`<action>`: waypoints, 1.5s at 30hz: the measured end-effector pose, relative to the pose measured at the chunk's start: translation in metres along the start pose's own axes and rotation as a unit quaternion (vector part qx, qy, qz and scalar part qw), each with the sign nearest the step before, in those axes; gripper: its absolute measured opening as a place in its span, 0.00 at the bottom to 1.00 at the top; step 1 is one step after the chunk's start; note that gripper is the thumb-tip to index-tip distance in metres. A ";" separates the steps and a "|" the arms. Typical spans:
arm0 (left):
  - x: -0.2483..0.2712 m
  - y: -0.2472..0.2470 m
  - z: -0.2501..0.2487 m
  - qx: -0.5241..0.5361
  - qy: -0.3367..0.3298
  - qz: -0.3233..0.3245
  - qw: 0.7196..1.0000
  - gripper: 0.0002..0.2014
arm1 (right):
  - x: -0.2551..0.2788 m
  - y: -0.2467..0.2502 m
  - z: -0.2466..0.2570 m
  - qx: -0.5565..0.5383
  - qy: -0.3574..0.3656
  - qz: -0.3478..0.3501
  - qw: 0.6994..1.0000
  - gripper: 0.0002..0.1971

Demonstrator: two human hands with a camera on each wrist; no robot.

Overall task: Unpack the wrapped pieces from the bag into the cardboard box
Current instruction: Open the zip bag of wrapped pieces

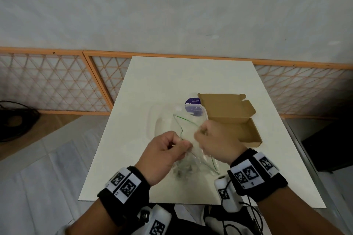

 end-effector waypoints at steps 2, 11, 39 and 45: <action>0.003 0.004 0.003 -0.051 0.018 0.002 0.999 0.15 | -0.003 0.006 0.001 0.033 0.045 -0.029 0.998 0.12; -0.006 0.034 -0.040 -0.286 0.029 -0.133 0.949 0.29 | 0.007 0.017 0.013 0.162 0.190 -0.106 0.963 0.10; -0.035 0.024 0.048 0.253 0.271 0.002 0.929 0.15 | 0.026 -0.021 -0.050 -0.632 -0.155 0.131 0.748 0.11; -0.040 0.021 0.054 0.282 0.264 0.015 0.922 0.12 | 0.017 -0.040 -0.065 -0.648 -0.211 0.143 0.717 0.21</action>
Point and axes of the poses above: each hand's wrist, its own x-axis away from the middle knuckle, its own y-axis out of the back of the hand, z = x × y, the point moved 4 cm from there along -x, towards the middle knuckle, and after that the axes turned 7 degrees about -x, right-handed, at the moved point
